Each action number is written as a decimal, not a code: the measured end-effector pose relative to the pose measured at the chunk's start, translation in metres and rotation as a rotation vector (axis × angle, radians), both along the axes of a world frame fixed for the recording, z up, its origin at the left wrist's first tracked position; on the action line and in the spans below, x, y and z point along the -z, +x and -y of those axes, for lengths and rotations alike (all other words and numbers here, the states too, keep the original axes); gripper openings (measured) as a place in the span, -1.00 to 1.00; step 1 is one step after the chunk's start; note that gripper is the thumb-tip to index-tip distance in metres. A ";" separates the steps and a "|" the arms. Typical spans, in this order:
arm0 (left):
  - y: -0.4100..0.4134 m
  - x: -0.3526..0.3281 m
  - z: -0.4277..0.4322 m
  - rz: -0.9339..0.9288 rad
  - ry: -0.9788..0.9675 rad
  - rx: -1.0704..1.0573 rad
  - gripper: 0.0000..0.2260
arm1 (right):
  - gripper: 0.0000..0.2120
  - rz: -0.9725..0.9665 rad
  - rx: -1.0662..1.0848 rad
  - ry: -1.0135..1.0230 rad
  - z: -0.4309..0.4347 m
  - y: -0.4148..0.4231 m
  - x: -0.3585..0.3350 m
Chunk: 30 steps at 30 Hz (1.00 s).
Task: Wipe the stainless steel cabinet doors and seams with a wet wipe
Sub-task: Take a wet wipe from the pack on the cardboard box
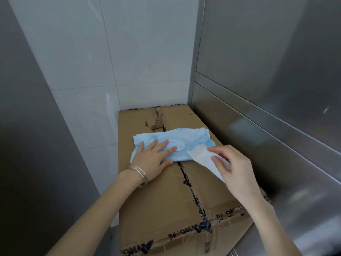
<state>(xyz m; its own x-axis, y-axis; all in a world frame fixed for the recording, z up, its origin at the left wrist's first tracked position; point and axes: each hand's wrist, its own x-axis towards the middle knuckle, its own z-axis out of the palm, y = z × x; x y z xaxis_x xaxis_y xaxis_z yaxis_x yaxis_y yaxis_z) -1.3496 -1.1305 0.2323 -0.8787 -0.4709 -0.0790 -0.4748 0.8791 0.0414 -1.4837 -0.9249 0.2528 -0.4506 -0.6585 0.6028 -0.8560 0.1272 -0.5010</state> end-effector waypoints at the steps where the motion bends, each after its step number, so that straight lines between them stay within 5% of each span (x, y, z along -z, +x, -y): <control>1: -0.010 -0.001 0.007 0.003 0.004 -0.004 -0.55 | -0.83 -0.002 -0.001 0.004 0.005 -0.001 0.001; 9: -0.043 -0.004 0.031 -0.042 0.037 0.040 -0.54 | -0.82 0.015 0.009 0.041 0.026 -0.008 0.002; 16: 0.008 -0.021 -0.013 -0.626 0.406 0.260 -0.53 | -0.84 0.129 -0.101 -0.004 0.010 0.007 -0.009; 22: 0.046 -0.035 -0.074 -0.740 0.338 0.288 -0.56 | -0.84 0.241 -0.242 -0.039 -0.027 0.032 -0.026; 30: 0.107 -0.034 -0.162 -0.918 0.225 0.083 -0.87 | -0.80 0.487 -0.413 0.067 -0.088 0.075 -0.032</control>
